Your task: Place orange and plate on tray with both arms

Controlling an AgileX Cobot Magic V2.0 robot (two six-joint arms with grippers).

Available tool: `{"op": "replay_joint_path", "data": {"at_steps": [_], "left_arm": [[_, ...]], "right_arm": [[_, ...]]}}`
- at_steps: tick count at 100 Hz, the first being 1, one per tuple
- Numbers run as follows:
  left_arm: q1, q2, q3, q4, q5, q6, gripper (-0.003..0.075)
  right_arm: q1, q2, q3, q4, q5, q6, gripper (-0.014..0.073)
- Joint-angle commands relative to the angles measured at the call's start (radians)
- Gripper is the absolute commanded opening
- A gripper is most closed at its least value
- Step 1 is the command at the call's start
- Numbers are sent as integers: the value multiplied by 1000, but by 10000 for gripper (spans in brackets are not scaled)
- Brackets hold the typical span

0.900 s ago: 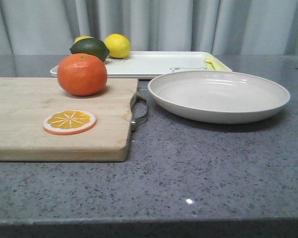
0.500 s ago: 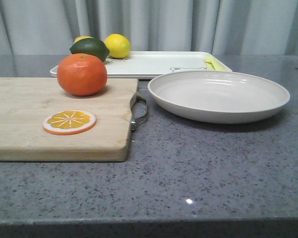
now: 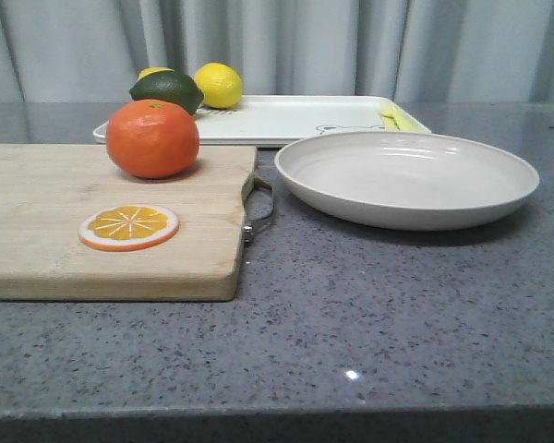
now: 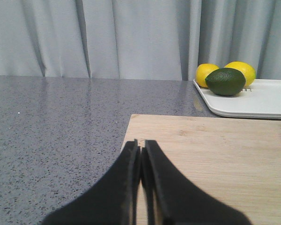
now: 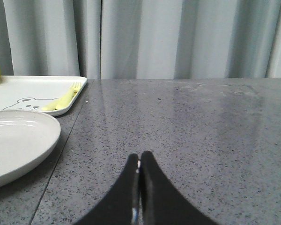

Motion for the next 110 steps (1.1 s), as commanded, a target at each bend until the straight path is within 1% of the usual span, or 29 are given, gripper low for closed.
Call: {"op": "replay_joint_path", "data": {"at_steps": [1,40,63,85,110], "left_arm": [[2,-32,23,1,-96,-1,-19],[2,-32,3,-10,-112,-1,-19],[2,30,-88,-10,-100,-1,-19],[2,157,-199,-10,-100,-1,-19],[2,355,-297,-10,-110,-1,-19]], "right_arm": [[-6,-21,-1,-10,-92,-6,-68],[-6,-19,-15,-10,-99,-6,-68],[-6,20,-89,-10,-52,-6,-68],[-5,158,-217,-10,94,-6,-66],[-5,359,-357,-10,101,-6,-66]]}}
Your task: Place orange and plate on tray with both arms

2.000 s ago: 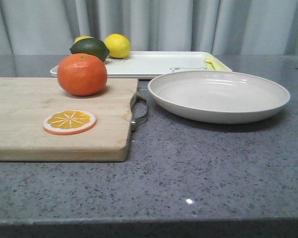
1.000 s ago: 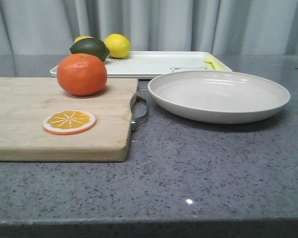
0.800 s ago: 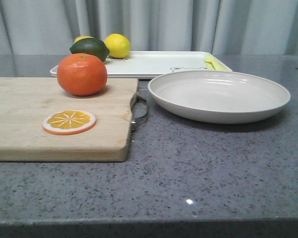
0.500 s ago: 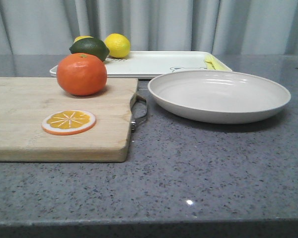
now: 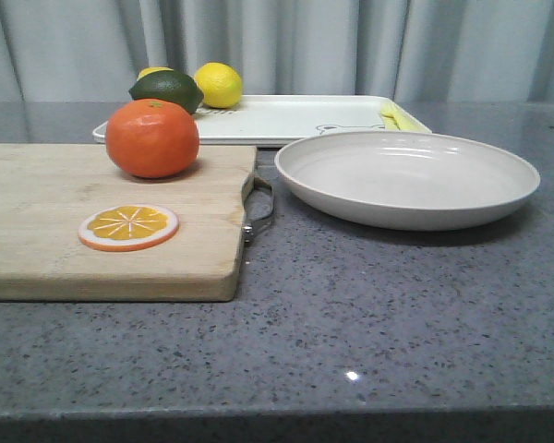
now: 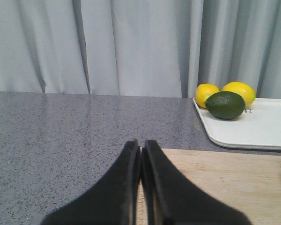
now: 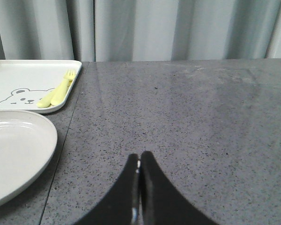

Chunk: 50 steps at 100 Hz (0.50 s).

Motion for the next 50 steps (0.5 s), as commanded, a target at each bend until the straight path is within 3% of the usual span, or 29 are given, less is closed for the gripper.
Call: {"op": "replay_joint_path", "data": {"at_steps": [1,50], "left_arm": [[2,79,-69,-8,-91,-1,-19],[2,278,-172,-8,-209,-1,-19]], "right_arm": [[-5,82,-76,-8,-69,-6,-66],[-5,277,-199,7,-105,-6,-66]]}}
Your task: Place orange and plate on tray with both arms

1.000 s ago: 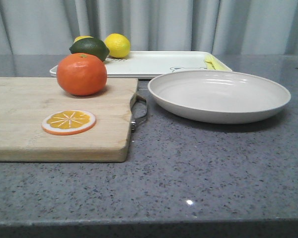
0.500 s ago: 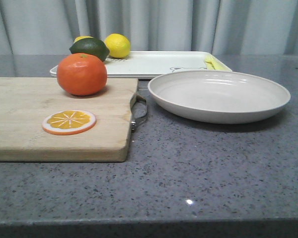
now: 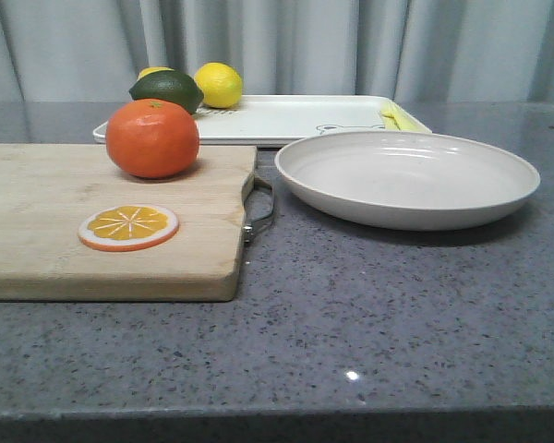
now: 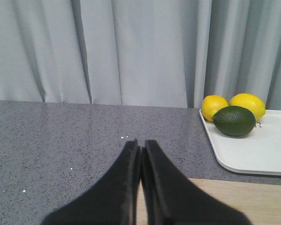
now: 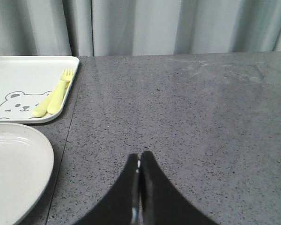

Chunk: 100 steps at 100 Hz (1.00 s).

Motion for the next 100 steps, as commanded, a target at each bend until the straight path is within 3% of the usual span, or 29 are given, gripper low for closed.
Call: {"op": "replay_joint_path", "data": {"at_steps": [1,34,56,75,87,94,100], "left_arm": [[2,13,-35,-8,-87,-1,-19],[-3,17,-43,-8,-95,-2,-19],[-35,87,-159,-8,75,-2,-18],[-91,193,-255,-8,122,-2,-11],[-142,275,-309,-8,147,-2,64],[-181,326,-344,-8,169,-2,165],[-219,366,-375,-8,187,-2,295]], "right_arm": [[-5,12,-32,3,-85,-6,-66],[-5,12,-31,3,-39,-6,-67],[-5,14,-31,3,-40,-6,-67],[-5,14,-31,3,-41,-6,-67],[-5,14,-31,3,-41,-6,-67],[-5,14,-31,3,-41,-6,-67],[-5,14,-31,3,-41,-6,-67]]}}
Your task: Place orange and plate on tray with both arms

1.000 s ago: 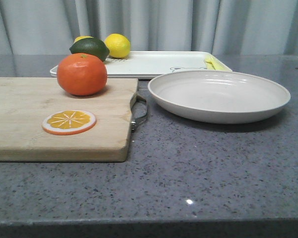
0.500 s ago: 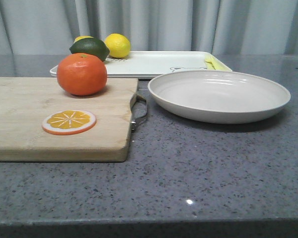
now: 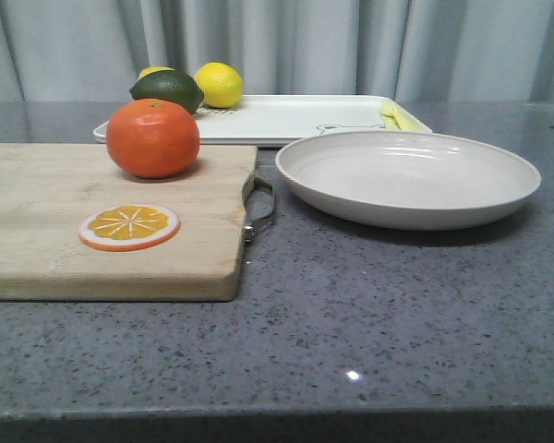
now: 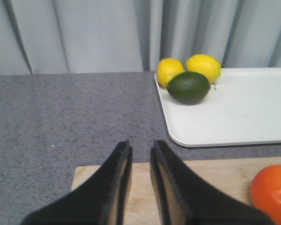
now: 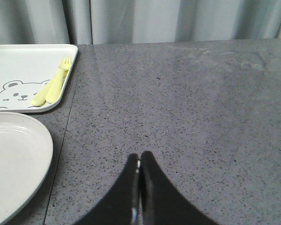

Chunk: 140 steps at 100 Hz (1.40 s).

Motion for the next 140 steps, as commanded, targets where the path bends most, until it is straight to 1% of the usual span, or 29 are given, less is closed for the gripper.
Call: {"op": "replay_joint_path", "data": {"at_steps": [1,6,11,16,21,43,54,70,88,117,140], "left_arm": [[-52,55,-74,-7,-42,-2,309],[-83,87,-96,-9,-40,-2,424],[-114,118,-119,-17,-38,-2,503],[-142,149,-149,-31,-21,-2,557],[-171,181,-179,-38,14,-2,582],[-270,326,-313,-60,135,-2,582],[-310,397,-387,-78,209,-2,568],[-337,509,-500,-95,339,-2,556],[-339,610,-604,-95,445,-2,556],[-339,695,-671,-105,523,-2,556],[-339,739,-671,-105,523,-2,556]], "right_arm": [[-5,8,-32,-2,-75,-6,-67],[-5,8,-32,-2,-75,-6,-67],[-5,8,-32,-2,-75,-6,-67],[-5,8,-32,-2,-75,-6,-67],[-5,8,-32,-2,-75,-6,-67],[-5,8,-32,-2,-76,-6,-67],[-5,8,-32,-2,-76,-6,-67],[-5,13,-32,-2,-76,-6,-67],[-5,13,-32,-2,-76,-6,-67],[-5,13,-32,-2,-76,-6,-67],[-5,13,-32,-2,-76,-6,-67]]}}
